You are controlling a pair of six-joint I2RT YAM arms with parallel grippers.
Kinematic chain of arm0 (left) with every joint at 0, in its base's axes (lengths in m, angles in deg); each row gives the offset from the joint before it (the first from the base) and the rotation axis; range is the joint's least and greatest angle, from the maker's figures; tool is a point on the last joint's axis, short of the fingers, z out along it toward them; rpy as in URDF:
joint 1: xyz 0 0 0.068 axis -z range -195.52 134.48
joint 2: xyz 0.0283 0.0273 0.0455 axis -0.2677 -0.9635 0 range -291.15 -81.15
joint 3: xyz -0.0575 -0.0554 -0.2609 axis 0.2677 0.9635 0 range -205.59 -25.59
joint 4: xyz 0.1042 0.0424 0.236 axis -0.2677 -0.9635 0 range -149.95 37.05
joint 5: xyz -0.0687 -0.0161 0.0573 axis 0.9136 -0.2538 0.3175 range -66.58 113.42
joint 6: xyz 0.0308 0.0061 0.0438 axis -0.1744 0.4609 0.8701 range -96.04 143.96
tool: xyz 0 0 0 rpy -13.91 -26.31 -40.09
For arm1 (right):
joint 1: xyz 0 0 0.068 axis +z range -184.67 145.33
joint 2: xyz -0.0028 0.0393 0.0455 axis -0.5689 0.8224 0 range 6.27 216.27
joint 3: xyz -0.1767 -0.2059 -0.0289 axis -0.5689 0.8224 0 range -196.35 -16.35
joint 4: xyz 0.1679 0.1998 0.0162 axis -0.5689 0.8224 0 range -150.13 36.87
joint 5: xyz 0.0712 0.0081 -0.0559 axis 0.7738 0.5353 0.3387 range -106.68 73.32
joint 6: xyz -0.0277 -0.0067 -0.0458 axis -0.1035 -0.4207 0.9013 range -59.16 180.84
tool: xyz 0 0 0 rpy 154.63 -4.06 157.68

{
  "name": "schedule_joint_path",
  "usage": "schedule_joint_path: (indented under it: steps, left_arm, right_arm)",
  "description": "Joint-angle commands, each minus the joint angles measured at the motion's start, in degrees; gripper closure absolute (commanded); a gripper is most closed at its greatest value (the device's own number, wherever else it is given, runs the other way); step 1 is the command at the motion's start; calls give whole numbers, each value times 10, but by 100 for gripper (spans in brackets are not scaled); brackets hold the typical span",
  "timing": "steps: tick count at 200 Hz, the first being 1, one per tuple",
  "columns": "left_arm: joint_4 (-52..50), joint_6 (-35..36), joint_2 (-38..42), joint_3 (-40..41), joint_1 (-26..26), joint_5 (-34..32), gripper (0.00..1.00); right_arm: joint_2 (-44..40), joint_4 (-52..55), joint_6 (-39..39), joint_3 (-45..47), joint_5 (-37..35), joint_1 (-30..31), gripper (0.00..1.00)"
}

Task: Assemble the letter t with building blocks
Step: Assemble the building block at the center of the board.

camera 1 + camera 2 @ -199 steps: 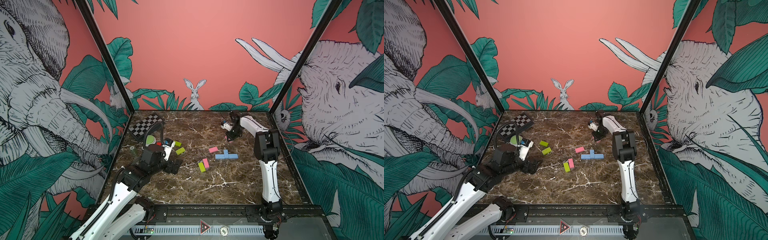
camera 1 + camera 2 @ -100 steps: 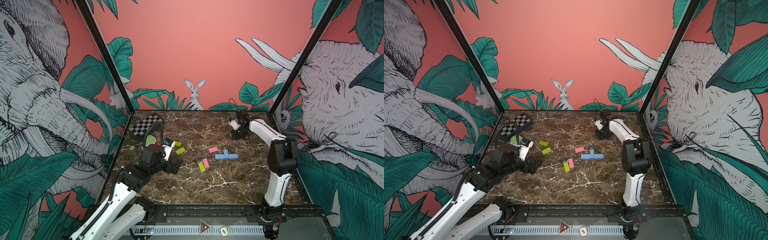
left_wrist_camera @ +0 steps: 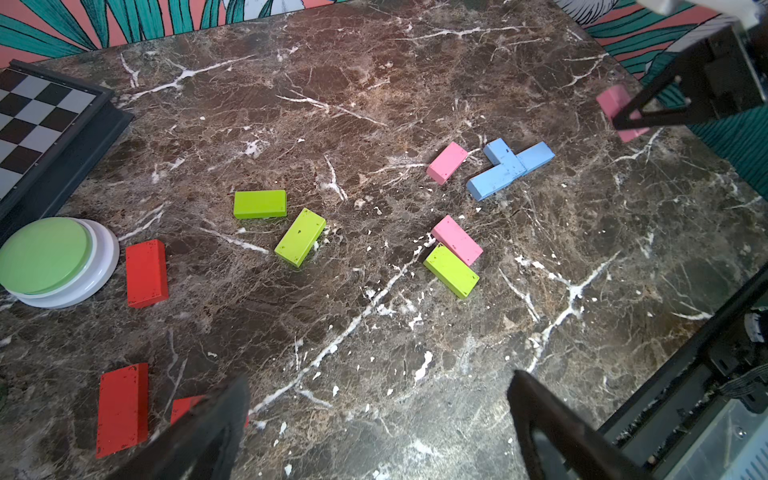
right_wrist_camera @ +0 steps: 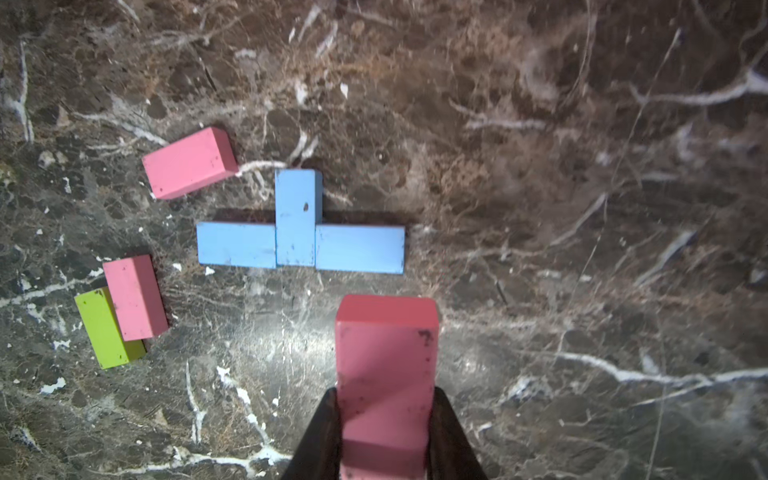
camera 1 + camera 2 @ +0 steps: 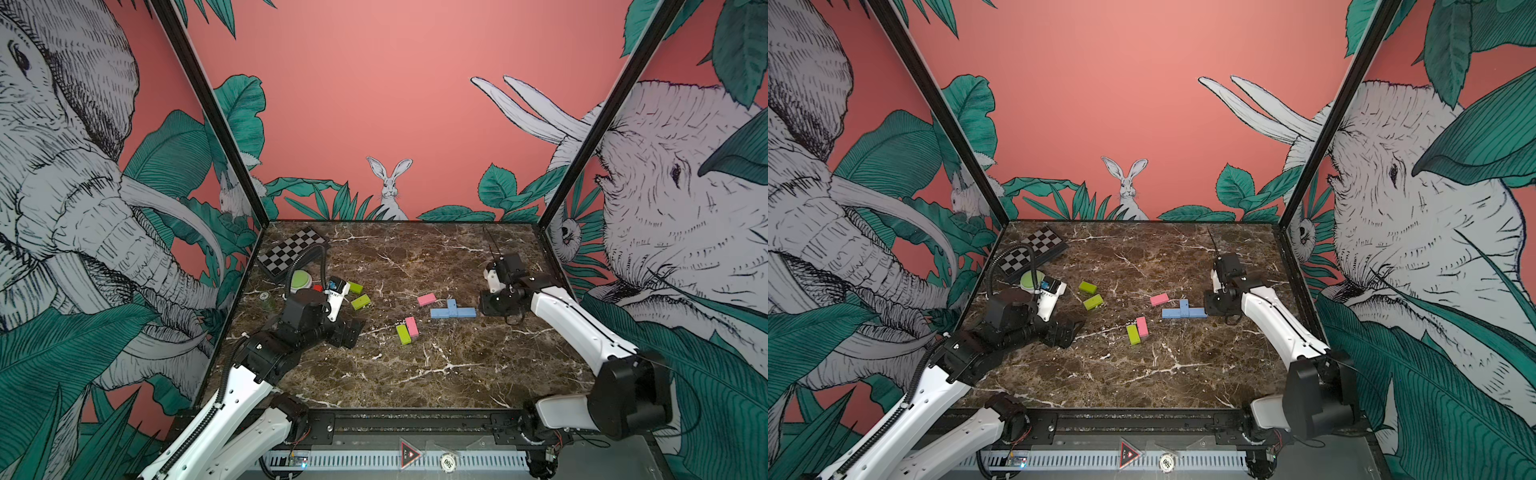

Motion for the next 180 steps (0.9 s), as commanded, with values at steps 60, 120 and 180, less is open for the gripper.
schedule_joint_path:
  steps: [60,120,180]
  left_arm:
    - [-8,3,6,1,3,-11,1]
    - [-9,3,5,0,3,-13,1]
    - [-10,3,4,0,3,-13,1]
  right_arm:
    - [14,-81,-129,79,-25,130,87]
    - [103,-109,-134,56,-46,174,86]
    - [140,-102,-122,34,-68,175,85]
